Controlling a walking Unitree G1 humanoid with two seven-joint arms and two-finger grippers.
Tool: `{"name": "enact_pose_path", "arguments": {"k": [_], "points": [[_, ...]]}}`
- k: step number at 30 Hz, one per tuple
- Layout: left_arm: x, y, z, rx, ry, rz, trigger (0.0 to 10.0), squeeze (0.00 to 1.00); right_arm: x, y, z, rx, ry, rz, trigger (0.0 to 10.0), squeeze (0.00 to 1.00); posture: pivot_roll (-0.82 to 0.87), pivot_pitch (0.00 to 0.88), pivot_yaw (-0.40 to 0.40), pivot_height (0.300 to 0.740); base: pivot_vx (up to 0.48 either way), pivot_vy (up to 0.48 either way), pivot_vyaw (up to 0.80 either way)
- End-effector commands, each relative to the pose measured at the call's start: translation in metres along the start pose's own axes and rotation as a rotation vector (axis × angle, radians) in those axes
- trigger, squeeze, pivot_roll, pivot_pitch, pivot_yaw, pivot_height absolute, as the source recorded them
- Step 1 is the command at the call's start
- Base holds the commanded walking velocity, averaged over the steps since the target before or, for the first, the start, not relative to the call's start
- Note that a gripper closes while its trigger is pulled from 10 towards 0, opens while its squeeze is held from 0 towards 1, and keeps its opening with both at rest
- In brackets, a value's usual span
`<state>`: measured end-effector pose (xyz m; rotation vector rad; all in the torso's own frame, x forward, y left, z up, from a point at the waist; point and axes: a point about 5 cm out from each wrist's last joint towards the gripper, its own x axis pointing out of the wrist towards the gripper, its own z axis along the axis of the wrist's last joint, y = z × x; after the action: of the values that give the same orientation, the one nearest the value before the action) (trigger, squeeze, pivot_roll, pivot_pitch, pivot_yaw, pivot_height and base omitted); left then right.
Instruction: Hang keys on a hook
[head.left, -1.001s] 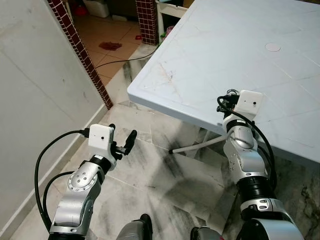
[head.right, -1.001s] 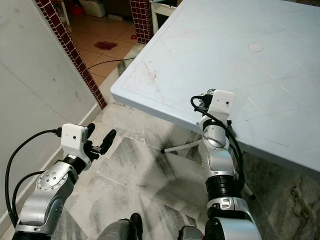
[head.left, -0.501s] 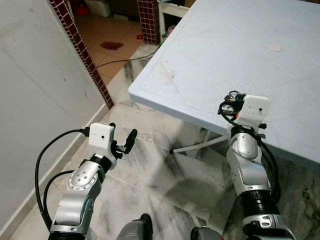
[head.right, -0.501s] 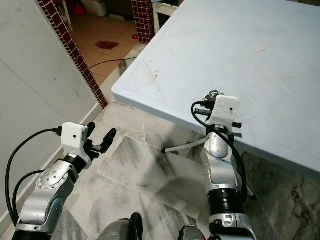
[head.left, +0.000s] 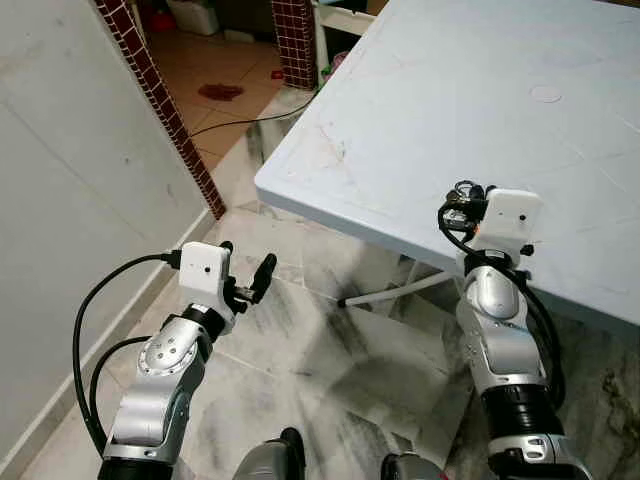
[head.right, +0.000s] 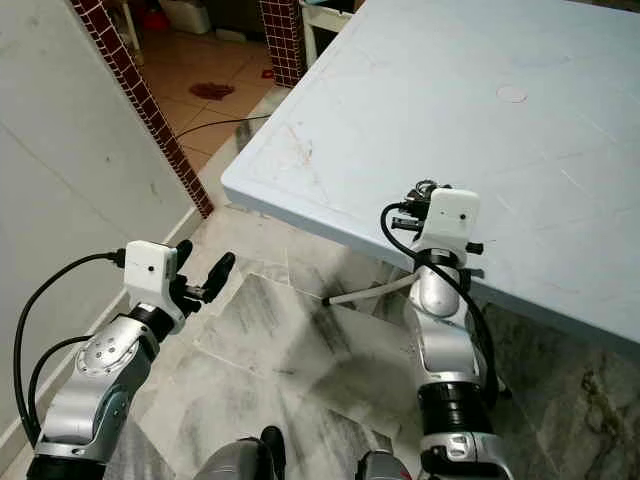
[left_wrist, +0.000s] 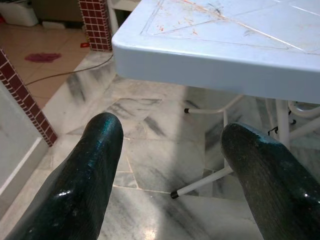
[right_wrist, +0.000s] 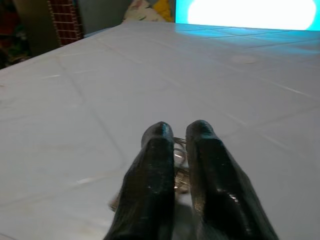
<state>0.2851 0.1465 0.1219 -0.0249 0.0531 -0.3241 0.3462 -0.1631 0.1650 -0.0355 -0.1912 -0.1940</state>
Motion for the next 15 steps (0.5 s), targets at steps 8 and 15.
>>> {"name": "enact_pose_path", "arguments": {"k": [8,15], "points": [[-0.002,0.004,-0.004,0.012,0.021,0.019,10.0,0.0,0.016,0.006,0.002,-0.012,0.045,0.01,10.0,1.0,0.04,0.207,0.12,0.74,0.0,0.0,0.0],[-0.004,0.004,-0.005,0.01,0.021,0.024,10.0,0.0,0.021,-0.003,-0.007,-0.044,0.113,-0.045,10.0,1.0,0.05,0.209,0.117,0.74,0.0,0.0,0.0]]}}
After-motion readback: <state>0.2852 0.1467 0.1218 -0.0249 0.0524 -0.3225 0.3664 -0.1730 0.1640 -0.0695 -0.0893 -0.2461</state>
